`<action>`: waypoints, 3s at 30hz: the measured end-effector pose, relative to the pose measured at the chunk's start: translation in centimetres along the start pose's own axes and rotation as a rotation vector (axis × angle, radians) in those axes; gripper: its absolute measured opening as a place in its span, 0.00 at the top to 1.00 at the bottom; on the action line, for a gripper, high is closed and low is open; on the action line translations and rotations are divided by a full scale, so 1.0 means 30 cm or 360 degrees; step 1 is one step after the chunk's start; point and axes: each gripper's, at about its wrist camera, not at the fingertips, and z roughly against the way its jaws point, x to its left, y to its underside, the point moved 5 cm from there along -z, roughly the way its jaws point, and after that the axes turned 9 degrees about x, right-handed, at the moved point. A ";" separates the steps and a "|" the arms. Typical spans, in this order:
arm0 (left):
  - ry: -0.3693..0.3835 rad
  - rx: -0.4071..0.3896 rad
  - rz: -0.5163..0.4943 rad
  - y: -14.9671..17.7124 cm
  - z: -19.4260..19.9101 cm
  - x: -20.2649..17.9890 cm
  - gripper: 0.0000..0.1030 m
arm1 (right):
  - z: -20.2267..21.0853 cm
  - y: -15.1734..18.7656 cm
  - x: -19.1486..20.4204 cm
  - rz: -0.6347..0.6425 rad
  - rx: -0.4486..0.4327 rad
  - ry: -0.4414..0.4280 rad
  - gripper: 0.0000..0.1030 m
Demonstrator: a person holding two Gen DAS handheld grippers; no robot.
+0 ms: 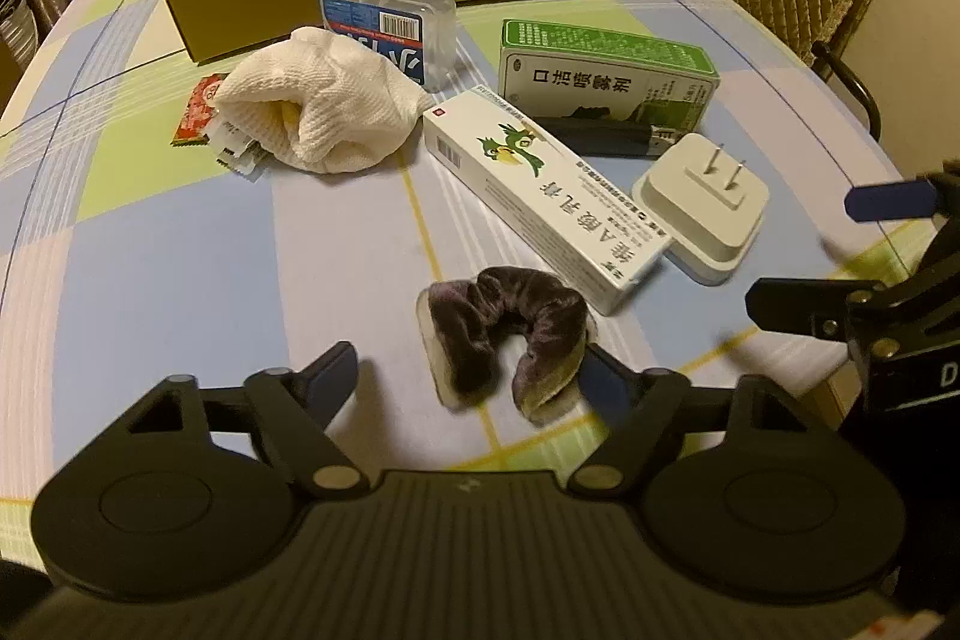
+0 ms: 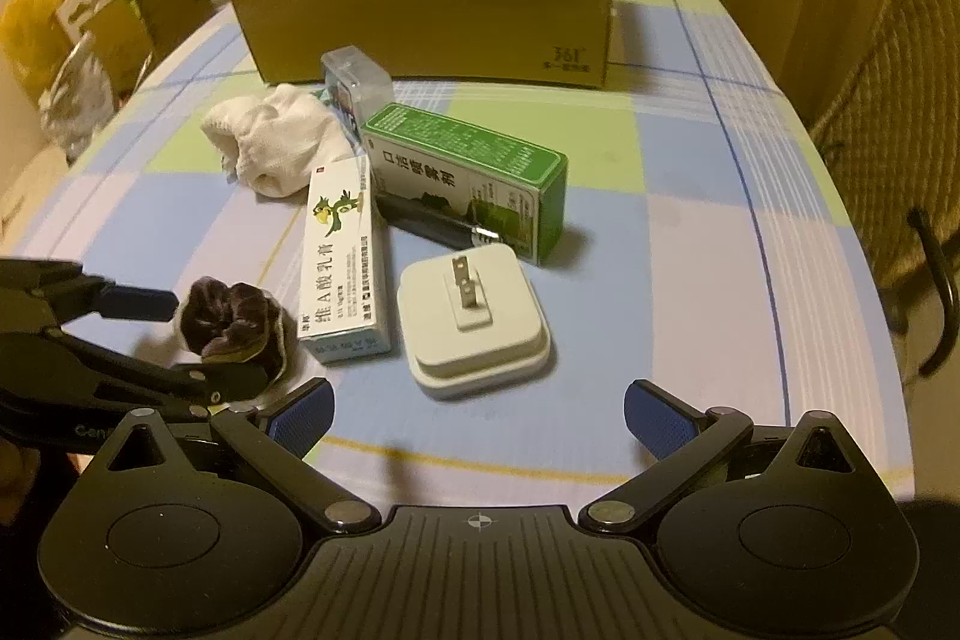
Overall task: Organize objects
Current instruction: 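Grasp the brown scrunchie with the left tool while the right tool grasps the white plug, then carry the scrunchie and plug into the cardboard box and open both tools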
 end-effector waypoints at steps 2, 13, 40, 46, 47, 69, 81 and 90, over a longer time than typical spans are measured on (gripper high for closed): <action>0.0027 0.0009 0.0008 -0.008 -0.012 0.009 0.36 | -0.022 -0.012 -0.004 0.0006 0.0012 -0.0010 0.02; 0.0089 -0.0028 0.0032 -0.051 -0.017 0.016 0.76 | -0.141 -0.059 0.004 0.0114 0.0083 0.0016 0.17; 0.0006 -0.0291 0.0045 -0.192 0.229 0.112 0.83 | 0.141 -0.269 0.000 -0.0006 -0.0216 0.0059 0.40; 0.0009 -0.0402 0.0047 -0.351 0.328 0.175 0.83 | 0.210 -0.455 0.011 0.0040 -0.0322 0.0037 0.40; 0.0016 -0.0414 0.0049 -0.384 0.338 0.188 0.83 | 0.215 -0.487 0.011 0.0049 -0.0335 0.0034 0.40; -0.0042 -0.0397 0.0058 -0.944 0.141 0.419 0.83 | -0.051 -1.073 -0.063 0.0034 -0.0309 0.0019 0.40; -0.0074 -0.0301 0.0064 -1.004 -0.038 0.458 0.79 | -0.229 -1.108 -0.089 -0.0037 -0.0180 -0.0046 0.40; -0.0027 -0.0350 0.0164 -0.987 -0.015 0.492 0.55 | -0.169 -1.108 -0.125 -0.0114 -0.0318 -0.0119 0.25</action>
